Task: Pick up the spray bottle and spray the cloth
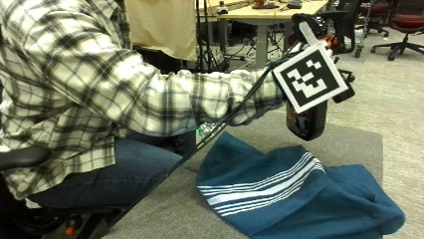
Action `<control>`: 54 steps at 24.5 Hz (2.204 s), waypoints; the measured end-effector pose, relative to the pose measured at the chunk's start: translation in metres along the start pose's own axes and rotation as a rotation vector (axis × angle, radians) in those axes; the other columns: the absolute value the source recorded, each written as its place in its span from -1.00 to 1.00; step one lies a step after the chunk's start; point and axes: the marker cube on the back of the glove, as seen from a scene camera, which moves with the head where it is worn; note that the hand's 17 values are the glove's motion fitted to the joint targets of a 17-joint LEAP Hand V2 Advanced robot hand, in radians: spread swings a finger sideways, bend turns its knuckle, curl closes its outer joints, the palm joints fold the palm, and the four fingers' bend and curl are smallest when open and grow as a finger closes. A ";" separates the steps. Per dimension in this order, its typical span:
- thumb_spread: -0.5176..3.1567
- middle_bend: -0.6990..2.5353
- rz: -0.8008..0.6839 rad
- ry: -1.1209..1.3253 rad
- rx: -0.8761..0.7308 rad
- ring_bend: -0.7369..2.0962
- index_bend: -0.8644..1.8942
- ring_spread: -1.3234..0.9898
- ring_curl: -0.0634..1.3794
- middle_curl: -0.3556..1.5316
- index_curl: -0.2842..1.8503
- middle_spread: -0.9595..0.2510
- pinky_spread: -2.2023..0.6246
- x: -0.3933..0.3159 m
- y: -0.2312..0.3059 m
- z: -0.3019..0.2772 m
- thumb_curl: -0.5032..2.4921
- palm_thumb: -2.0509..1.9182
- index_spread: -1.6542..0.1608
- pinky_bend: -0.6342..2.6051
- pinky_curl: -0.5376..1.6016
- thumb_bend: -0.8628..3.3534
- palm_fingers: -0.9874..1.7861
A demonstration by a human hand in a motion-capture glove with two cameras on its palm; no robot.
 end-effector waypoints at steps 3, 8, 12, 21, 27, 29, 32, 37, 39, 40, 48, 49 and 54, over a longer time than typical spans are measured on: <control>-0.55 -0.20 0.041 0.055 -0.126 -0.07 -0.23 -0.01 -0.22 -0.06 -0.12 0.39 0.44 0.013 0.039 0.059 -0.10 0.57 0.52 -0.27 -0.08 -0.60 0.64; -0.54 -0.20 0.079 0.032 -0.132 -0.07 -0.24 -0.01 -0.22 -0.06 -0.12 0.40 0.45 0.041 0.044 0.076 -0.11 0.57 0.52 -0.27 -0.08 -0.60 0.64; -0.54 -0.20 0.087 0.015 -0.132 -0.07 -0.24 0.00 -0.22 -0.06 -0.12 0.40 0.45 0.050 0.043 0.079 -0.11 0.57 0.52 -0.27 -0.08 -0.60 0.63; -0.52 -0.21 0.066 0.057 -0.184 -0.07 -0.26 0.00 -0.22 -0.06 -0.14 0.41 0.45 0.054 0.046 0.089 -0.11 0.57 0.53 -0.26 -0.08 -0.61 0.62; -0.50 -0.22 0.099 0.069 -0.200 -0.07 -0.28 0.00 -0.23 -0.06 -0.16 0.41 0.45 0.055 0.048 0.089 -0.12 0.56 0.53 -0.25 -0.08 -0.61 0.59; -0.49 -0.22 0.104 0.075 -0.196 -0.07 -0.28 -0.01 -0.23 -0.06 -0.17 0.40 0.44 0.056 0.048 0.089 -0.13 0.56 0.53 -0.24 -0.08 -0.61 0.59; -0.48 -0.23 0.106 0.087 -0.187 -0.07 -0.28 -0.01 -0.23 -0.06 -0.18 0.40 0.44 0.057 0.048 0.089 -0.14 0.56 0.53 -0.24 -0.08 -0.61 0.59; -0.47 -0.23 0.125 0.089 -0.216 -0.07 -0.27 -0.02 -0.23 -0.06 -0.20 0.40 0.44 0.056 0.050 0.087 -0.14 0.56 0.53 -0.24 -0.08 -0.61 0.59; -0.46 -0.23 0.138 0.099 -0.232 -0.08 -0.28 -0.01 -0.24 -0.06 -0.21 0.40 0.44 0.055 0.052 0.086 -0.15 0.56 0.53 -0.25 -0.09 -0.61 0.57; -0.46 -0.23 0.144 0.107 -0.240 -0.09 -0.29 -0.01 -0.24 -0.06 -0.22 0.41 0.46 0.054 0.053 0.085 -0.15 0.56 0.53 -0.25 -0.09 -0.61 0.52; -0.32 -0.39 0.196 0.209 -0.314 -0.20 -0.29 0.08 -0.25 -0.14 -0.25 0.41 0.60 0.051 0.060 0.071 -0.20 0.47 0.47 -0.34 -0.08 -0.62 -0.25; -0.30 -0.40 0.203 0.227 -0.329 -0.22 -0.28 0.09 -0.26 -0.15 -0.26 0.41 0.61 0.050 0.061 0.068 -0.21 0.45 0.46 -0.35 -0.09 -0.62 -0.29; -0.26 -0.45 0.196 0.350 -0.383 -0.28 -0.28 0.13 -0.40 -0.21 -0.35 0.41 0.64 0.045 0.066 0.055 -0.24 0.41 0.43 -0.36 -0.17 -0.62 -0.30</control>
